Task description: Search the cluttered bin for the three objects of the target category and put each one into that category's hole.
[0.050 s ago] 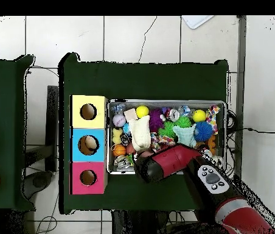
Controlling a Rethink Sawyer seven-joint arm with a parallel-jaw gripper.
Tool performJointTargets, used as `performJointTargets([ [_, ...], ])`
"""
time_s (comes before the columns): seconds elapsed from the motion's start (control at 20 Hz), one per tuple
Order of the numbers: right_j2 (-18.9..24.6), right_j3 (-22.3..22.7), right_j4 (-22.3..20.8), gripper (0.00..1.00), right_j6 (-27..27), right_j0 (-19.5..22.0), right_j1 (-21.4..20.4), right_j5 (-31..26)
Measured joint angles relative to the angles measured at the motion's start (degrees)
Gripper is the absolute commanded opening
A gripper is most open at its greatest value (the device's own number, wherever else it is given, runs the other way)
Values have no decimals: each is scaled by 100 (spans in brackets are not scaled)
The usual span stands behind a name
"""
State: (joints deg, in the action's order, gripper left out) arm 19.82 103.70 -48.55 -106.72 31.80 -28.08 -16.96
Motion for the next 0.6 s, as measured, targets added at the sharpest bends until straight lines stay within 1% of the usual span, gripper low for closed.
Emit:
performJointTargets([
  [0.4, -98, -5, -1, 0, 0, -133, -77, -3],
  [0.6, -90, 62, 119, 0, 0, -123, -306, -192],
])
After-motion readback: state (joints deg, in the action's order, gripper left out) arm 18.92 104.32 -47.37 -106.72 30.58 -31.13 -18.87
